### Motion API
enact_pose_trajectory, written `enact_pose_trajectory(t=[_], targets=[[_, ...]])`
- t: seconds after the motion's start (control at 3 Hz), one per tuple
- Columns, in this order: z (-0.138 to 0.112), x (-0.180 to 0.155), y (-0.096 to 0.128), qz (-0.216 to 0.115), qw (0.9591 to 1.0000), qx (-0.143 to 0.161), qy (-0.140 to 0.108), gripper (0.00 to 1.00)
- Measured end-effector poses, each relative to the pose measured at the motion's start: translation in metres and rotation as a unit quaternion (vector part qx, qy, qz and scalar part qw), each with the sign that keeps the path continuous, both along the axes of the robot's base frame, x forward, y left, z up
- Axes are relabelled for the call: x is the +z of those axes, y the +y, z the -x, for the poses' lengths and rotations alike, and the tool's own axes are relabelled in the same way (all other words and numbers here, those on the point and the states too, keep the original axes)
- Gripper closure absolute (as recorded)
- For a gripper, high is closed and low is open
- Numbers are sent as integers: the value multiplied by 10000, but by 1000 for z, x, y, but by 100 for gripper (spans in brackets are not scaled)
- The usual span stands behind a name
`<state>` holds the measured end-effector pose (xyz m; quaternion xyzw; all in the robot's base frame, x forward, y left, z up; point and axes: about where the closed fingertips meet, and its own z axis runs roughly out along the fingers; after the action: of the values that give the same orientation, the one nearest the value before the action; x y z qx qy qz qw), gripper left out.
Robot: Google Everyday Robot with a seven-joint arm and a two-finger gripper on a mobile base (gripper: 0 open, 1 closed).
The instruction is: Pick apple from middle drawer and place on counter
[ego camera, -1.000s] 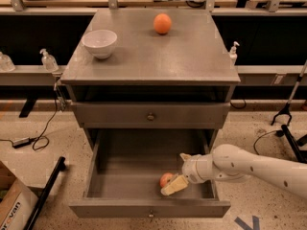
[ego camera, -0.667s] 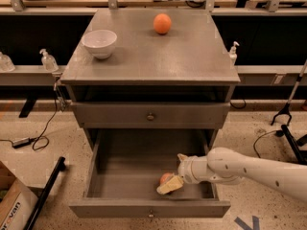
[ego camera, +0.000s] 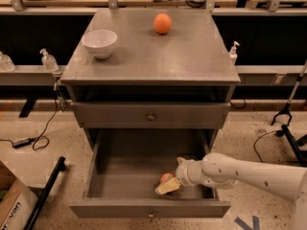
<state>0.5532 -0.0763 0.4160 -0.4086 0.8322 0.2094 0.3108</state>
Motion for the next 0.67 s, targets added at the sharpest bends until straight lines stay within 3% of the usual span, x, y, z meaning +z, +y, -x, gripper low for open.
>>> enact_pose_trajectory(t=[0.33,0.67], targets=[[-4,-26,-9,129,9998,-154,91,0],[-6,-48,-22,241,9988,-345,230,19]])
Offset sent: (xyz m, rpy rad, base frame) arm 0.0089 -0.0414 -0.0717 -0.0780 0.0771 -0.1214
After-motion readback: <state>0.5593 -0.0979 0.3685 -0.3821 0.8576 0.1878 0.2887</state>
